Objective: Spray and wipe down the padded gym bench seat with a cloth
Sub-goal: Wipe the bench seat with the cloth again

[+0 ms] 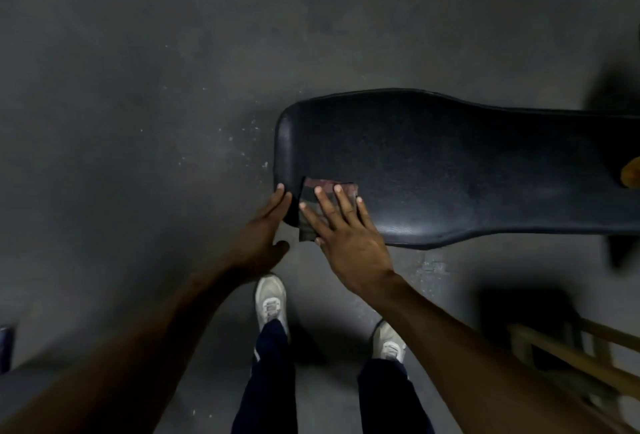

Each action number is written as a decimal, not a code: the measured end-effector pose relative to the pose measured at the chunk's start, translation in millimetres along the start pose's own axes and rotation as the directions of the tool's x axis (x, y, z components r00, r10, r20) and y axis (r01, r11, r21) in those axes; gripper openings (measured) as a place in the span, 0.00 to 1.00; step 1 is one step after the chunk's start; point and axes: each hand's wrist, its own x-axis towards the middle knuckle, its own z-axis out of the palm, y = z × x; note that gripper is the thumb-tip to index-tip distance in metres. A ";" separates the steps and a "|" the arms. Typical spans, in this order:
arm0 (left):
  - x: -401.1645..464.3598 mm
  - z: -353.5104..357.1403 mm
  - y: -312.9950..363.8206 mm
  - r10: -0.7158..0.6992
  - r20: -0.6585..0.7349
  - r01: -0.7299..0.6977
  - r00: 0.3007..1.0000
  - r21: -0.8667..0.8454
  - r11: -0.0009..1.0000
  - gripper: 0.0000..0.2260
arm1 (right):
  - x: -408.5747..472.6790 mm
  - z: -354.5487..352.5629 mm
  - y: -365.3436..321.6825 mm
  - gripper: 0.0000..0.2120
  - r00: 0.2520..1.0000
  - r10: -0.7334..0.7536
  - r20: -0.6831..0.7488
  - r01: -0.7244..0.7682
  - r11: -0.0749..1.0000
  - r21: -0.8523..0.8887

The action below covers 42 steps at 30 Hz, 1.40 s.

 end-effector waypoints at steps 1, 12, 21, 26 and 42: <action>-0.9 -5.0 -2.5 0.009 -0.027 -0.011 1.000 -0.053 0.999 0.38 | 8.2 -2.7 -8.0 0.34 1.000 0.017 -0.003 -0.017 1.000 0.003; 13.3 -45.0 -29.1 -0.098 0.007 0.095 0.995 -0.335 0.937 0.37 | 136.7 -62.7 -29.5 0.31 0.966 0.259 0.012 -0.260 0.964 0.056; 34.9 -63.9 -33.9 -0.072 0.038 0.080 0.997 -0.362 0.929 0.36 | 101.0 -53.2 -46.1 0.33 0.983 0.176 0.054 -0.173 0.983 -0.054; 48.2 -62.4 -19.9 0.017 0.033 -0.006 0.999 -0.321 0.947 0.36 | 19.8 -7.1 -53.7 0.41 0.980 0.182 -0.080 -0.186 0.981 -0.048; 58.4 17.3 48.6 0.247 0.045 -0.246 0.968 0.362 0.899 0.37 | -95.8 22.2 48.9 0.46 0.838 0.538 -0.092 -0.524 0.840 0.140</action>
